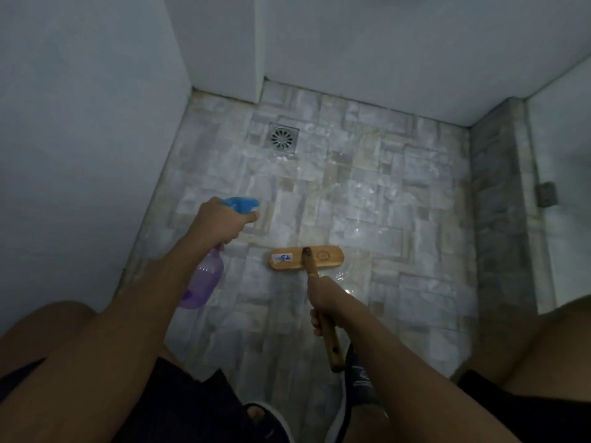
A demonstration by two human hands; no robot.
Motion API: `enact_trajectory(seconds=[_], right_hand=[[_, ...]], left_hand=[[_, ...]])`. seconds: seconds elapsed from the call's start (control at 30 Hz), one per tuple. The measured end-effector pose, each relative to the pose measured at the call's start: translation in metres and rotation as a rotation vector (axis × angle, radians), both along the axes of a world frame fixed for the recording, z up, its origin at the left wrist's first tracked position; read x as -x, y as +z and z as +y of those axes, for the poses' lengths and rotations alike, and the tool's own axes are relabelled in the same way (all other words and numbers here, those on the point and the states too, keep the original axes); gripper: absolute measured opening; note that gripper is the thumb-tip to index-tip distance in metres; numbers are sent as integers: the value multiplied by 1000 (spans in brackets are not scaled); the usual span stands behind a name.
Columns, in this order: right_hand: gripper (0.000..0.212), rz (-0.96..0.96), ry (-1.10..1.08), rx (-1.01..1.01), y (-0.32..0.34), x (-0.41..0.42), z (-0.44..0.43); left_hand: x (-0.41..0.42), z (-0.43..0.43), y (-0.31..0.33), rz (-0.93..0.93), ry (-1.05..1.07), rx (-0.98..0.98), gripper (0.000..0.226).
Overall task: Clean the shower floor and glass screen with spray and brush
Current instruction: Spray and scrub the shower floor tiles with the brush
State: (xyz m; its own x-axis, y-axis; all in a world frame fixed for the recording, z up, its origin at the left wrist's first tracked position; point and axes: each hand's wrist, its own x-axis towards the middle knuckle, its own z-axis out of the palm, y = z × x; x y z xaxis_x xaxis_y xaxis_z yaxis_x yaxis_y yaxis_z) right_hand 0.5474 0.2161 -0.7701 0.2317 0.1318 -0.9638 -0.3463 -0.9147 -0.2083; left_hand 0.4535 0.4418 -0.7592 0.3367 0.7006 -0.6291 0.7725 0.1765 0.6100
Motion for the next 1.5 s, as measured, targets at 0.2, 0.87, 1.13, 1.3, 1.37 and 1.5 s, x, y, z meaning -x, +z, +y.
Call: enact_trajectory(seconds=[0.2,0.87,1.13,1.3,1.37,1.5], right_hand=[[46,-41,-59,-34,-16,-12,42],[36,-355,475,-83,-26,-94,130],[39,-309,443,-91,5,-55,61],[42,-211,348,11,-2,-36,31],[43,-238,342,-31,-6,-47,53],[35,-269,314,-123,-19,-82,126]], left_hand=[[-9,-2,-8,4,-13,-28,65],[-28,27,-4,-38,92,-215,63],[-26,33,-1,-12,143,-204,61],[-25,36,-2,-20,167,-171,48],[-23,35,0,-33,194,-141,47],[-19,30,8,-37,236,-110,58]])
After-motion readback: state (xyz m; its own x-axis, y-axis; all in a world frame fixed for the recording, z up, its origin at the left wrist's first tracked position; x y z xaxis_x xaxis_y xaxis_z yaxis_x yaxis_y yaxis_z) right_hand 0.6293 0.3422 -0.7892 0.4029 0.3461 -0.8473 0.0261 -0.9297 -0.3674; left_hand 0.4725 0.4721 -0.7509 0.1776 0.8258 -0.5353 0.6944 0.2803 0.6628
